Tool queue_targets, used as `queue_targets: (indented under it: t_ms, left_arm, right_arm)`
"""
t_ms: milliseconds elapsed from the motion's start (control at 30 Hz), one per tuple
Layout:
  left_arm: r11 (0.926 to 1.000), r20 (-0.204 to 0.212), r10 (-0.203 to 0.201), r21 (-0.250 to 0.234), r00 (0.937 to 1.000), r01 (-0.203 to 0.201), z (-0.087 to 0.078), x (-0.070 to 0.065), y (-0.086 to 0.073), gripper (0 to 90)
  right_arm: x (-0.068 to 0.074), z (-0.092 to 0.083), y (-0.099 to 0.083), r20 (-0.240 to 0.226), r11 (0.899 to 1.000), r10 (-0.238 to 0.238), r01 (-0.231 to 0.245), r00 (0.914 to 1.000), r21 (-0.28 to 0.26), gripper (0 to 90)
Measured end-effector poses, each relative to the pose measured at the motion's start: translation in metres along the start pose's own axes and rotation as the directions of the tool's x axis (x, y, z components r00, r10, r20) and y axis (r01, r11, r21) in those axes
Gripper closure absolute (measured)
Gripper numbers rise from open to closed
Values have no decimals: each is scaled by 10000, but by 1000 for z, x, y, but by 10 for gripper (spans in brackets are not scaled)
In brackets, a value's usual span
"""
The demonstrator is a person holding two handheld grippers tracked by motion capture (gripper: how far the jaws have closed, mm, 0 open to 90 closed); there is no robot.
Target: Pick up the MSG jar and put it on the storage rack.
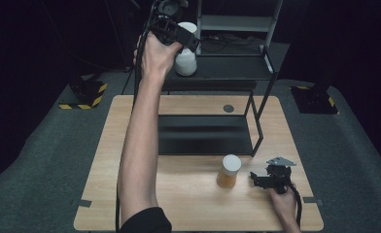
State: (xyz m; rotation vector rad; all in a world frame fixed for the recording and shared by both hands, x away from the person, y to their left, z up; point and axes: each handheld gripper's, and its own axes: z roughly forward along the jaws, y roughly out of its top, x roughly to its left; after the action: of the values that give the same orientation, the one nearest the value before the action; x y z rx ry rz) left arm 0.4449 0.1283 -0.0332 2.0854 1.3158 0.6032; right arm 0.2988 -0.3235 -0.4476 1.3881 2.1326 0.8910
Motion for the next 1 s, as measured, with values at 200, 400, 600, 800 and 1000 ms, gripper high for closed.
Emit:
queue_targets:
  t_ms: [200, 400, 600, 800, 1000]
  left_arm:
    - [9998, 86, 182, -126, 9998, -181, -2, 3, -17, 7]
    - [9993, 35, 366, 4, 9993, -366, 0, 2, -27, 7]
    - [9979, -12, 642, -41, 9979, -642, 0, -2, -41, 7]
    - [9964, 32, 851, -8, 9964, -851, 1, -5, -52, 7]
    - [9952, 179, 973, 44, 9951, -974, 8, -6, -62, 8]
  right_arm:
    - [0, 0, 0, -2, 10000, 3, -3, 10000, 0, 9]
    - [0, 0, 0, -7, 10000, 2, -2, 10000, 7, 8]
    - [0, 0, 0, -4, 10000, 4, -4, 10000, 0, 8]
    - [0, 0, 0, -2, 10000, -4, 4, 10000, -5, 8]
    - [0, 0, 0, -2, 10000, 7, -7, 10000, -9, 9]
